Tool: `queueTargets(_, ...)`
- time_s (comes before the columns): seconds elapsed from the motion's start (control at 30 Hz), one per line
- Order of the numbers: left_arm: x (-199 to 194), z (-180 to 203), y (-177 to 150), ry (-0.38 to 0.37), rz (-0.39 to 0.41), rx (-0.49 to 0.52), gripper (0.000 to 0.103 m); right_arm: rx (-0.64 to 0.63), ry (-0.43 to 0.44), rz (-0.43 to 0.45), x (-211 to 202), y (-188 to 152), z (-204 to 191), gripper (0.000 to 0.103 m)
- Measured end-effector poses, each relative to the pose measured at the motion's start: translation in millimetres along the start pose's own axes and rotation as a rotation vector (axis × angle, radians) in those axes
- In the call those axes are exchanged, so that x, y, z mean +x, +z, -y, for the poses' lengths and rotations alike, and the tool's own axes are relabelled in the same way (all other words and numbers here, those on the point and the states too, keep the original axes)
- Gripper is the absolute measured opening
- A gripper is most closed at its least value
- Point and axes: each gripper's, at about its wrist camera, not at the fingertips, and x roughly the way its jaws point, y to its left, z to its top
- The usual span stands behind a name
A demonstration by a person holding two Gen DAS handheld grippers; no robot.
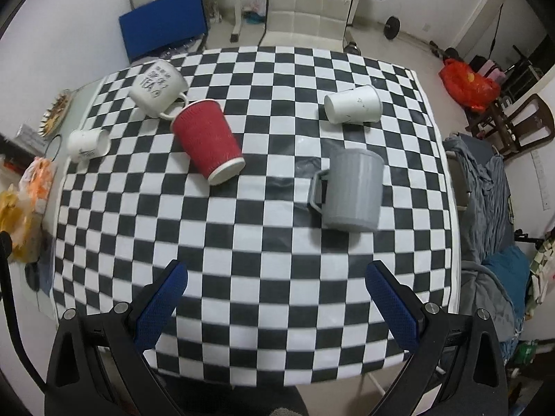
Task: Flip cup upright
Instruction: 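Reach the left tool to the white mug lying on its side and grasp it, then lift the white mug with the left tool and rotate it rim up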
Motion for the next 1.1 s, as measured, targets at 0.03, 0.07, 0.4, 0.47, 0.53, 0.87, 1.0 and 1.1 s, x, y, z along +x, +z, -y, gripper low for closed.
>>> queueTargets(0.03,7,4,10,-0.006,0.001,0.010,0.103,0.005,-0.002,-0.008,6,9,0,0.103)
queueTargets(0.07,14,8,21,-0.012,0.001,0.025,0.103,0.012,-0.006,-0.016,12,21,-1,0.103)
queueTargets(0.4,110,73,141,-0.042,-0.005,0.295,0.103,0.089,-0.003,-0.107,84,145,-6,0.103)
queueTargets(0.47,131,85,158,-0.061,-0.022,0.355,0.103,0.101,0.002,-0.116,98,168,-9,0.103)
queueTargets(0.53,152,98,173,-0.071,-0.043,0.415,0.103,0.110,0.003,-0.132,114,191,-13,0.103)
queueTargets(0.87,227,133,195,-0.244,-0.211,0.558,0.102,0.132,-0.001,-0.206,172,237,-18,0.103)
queueTargets(1.0,241,143,193,-0.276,-0.254,0.581,0.102,0.146,0.007,-0.241,191,236,-15,0.103)
queueTargets(1.1,249,148,194,-0.297,-0.272,0.588,0.102,0.158,0.013,-0.260,202,235,-14,0.103)
